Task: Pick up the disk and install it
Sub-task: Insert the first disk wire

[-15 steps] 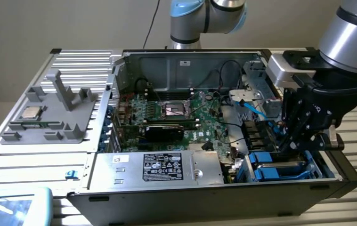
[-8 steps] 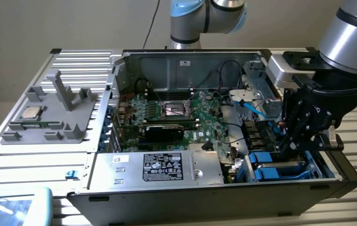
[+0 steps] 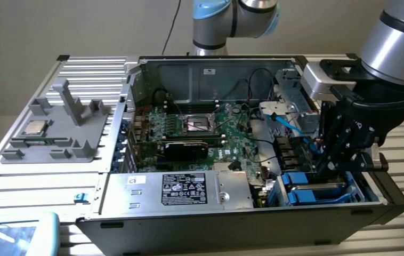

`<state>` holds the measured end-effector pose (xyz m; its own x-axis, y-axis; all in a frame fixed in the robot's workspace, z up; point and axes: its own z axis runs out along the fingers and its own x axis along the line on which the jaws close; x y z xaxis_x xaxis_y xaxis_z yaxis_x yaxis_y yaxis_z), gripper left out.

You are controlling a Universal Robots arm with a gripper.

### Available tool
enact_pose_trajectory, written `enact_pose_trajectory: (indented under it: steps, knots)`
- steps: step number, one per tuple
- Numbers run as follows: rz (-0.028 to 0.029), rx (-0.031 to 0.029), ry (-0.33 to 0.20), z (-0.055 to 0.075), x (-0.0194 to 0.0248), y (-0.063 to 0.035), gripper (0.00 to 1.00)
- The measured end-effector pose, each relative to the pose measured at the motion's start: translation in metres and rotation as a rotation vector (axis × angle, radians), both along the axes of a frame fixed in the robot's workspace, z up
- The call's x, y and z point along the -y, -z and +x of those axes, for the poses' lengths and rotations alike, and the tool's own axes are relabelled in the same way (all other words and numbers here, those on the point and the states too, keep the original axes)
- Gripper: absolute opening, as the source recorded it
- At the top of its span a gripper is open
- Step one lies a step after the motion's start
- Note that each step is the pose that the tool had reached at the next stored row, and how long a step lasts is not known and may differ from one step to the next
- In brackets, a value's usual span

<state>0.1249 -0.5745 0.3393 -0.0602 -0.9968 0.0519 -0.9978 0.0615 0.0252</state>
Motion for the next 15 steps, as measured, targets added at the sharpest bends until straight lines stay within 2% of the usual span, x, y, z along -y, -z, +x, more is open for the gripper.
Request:
enact_pose_trajectory:
  steps: [15]
  knots:
    - [-0.0026,0.0,0.004,0.0023,-0.0001,0.0013,0.16]
